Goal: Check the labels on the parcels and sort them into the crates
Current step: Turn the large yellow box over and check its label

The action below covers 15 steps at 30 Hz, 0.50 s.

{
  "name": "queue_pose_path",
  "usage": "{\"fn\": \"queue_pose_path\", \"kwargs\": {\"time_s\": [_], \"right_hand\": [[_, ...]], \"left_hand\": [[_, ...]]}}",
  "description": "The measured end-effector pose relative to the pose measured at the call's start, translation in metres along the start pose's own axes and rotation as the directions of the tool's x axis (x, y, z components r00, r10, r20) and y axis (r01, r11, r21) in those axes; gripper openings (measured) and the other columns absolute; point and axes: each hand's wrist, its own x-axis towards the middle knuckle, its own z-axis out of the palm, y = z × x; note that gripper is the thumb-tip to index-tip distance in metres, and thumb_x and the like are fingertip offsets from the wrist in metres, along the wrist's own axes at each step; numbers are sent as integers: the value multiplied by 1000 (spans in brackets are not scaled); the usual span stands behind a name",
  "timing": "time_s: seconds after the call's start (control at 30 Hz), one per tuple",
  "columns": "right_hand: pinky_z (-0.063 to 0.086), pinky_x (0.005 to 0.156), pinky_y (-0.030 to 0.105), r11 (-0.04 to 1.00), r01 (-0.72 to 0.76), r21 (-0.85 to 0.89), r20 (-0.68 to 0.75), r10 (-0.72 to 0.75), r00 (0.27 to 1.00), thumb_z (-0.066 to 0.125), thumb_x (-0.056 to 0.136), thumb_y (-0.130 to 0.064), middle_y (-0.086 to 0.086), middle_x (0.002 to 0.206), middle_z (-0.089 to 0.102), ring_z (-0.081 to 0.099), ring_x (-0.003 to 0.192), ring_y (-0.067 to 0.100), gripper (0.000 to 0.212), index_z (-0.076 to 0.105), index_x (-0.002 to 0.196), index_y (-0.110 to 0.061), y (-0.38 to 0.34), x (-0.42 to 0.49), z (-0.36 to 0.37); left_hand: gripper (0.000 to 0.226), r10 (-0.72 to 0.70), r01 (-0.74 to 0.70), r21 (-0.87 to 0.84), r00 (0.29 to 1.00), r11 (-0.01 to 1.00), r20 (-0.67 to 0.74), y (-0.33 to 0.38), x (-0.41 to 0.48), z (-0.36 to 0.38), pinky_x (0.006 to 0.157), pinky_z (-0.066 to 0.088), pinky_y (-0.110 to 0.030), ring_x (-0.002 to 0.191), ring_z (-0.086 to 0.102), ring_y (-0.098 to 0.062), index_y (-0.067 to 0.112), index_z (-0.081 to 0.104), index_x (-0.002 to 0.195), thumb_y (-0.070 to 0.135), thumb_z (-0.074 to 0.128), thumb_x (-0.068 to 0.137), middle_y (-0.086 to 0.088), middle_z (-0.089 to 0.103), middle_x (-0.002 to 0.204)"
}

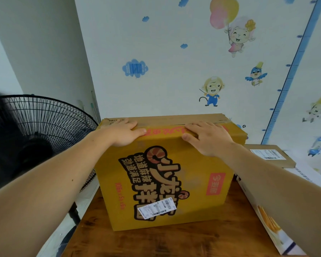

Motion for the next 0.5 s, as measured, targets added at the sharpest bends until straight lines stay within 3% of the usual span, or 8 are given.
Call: {"fn": "queue_pose_path", "kwargs": {"time_s": [0.17,0.5], "right_hand": [[10,120,45,999,-9,-33,-37,7,999,8,92,-69,-10,160,27,20,149,17,70,24,154,-38,6,3,5],[2,120,54,982,-150,119,-124,164,979,10,101,-55,-7,160,23,7,151,20,56,24,152,-38,19,6,27]], "left_hand": [[85,-12,14,43,999,999,-38,-1,-10,1,122,8,-51,152,7,-22,30,9,157,78,7,87,-3,5,165],[84,-58,60,103,998,993,-19,27,-33,-6,118,12,-56,150,12,-29,34,14,156,80,8,86,-3,11,164]]}}
